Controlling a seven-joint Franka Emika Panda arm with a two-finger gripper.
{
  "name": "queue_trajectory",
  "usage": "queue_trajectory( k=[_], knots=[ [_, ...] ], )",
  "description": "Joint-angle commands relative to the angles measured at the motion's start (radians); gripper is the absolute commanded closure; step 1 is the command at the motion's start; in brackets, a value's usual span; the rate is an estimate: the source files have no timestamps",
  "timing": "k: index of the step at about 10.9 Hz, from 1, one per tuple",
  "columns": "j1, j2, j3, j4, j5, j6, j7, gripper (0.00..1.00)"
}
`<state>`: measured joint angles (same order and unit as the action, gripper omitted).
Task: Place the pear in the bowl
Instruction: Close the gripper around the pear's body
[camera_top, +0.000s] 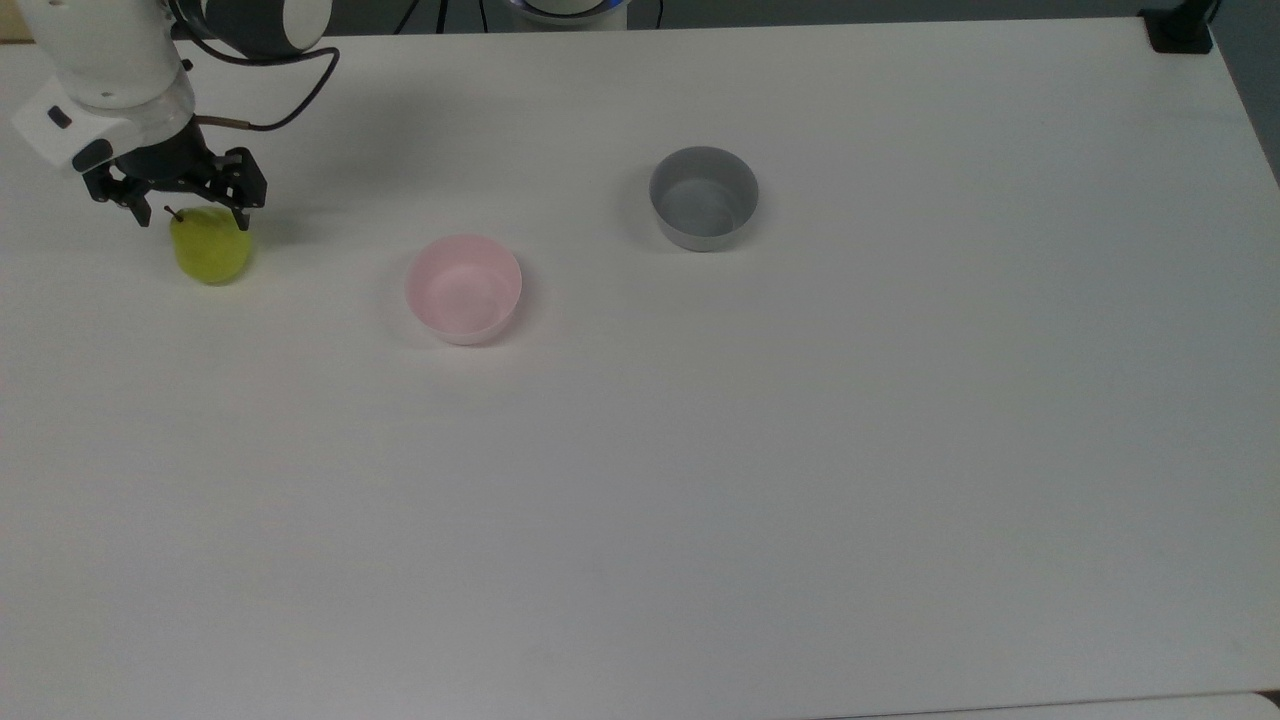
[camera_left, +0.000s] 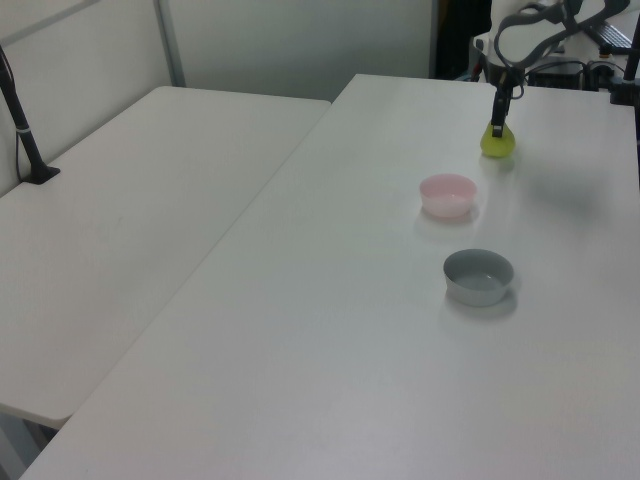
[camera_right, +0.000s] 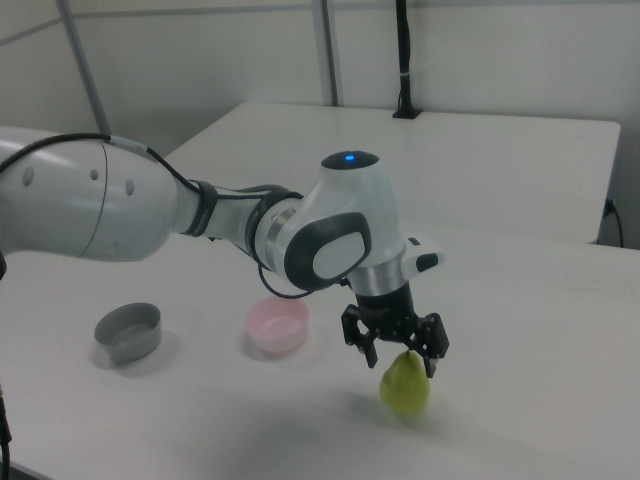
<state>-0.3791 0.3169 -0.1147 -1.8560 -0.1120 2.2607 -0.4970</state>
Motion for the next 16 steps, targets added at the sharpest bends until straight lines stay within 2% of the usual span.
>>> queue_trajectory(
  k=[1, 3, 4, 5, 6, 8, 11, 14, 16],
  knots=[
    [-0.004, -0.018, -0.007, -0.071, 0.0, 0.075, 0.023, 0.0],
    [-0.004, 0.007, -0.007, -0.071, 0.024, 0.109, 0.023, 0.0],
    [-0.004, 0.013, -0.007, -0.072, 0.044, 0.132, 0.023, 0.12],
    [-0.004, 0.013, -0.007, -0.077, 0.057, 0.137, 0.023, 0.45],
    [-0.004, 0.014, -0.007, -0.077, 0.087, 0.141, 0.024, 0.65],
    [-0.004, 0.022, -0.008, -0.074, 0.1, 0.141, 0.026, 0.93],
    [-0.004, -0.013, -0.008, -0.069, 0.1, 0.111, 0.028, 0.95],
    [0.009, -0.096, -0.008, -0.061, 0.098, 0.001, 0.015, 0.95],
    [0.012, -0.149, 0.004, 0.004, 0.097, -0.134, 0.018, 0.95]
  ],
)
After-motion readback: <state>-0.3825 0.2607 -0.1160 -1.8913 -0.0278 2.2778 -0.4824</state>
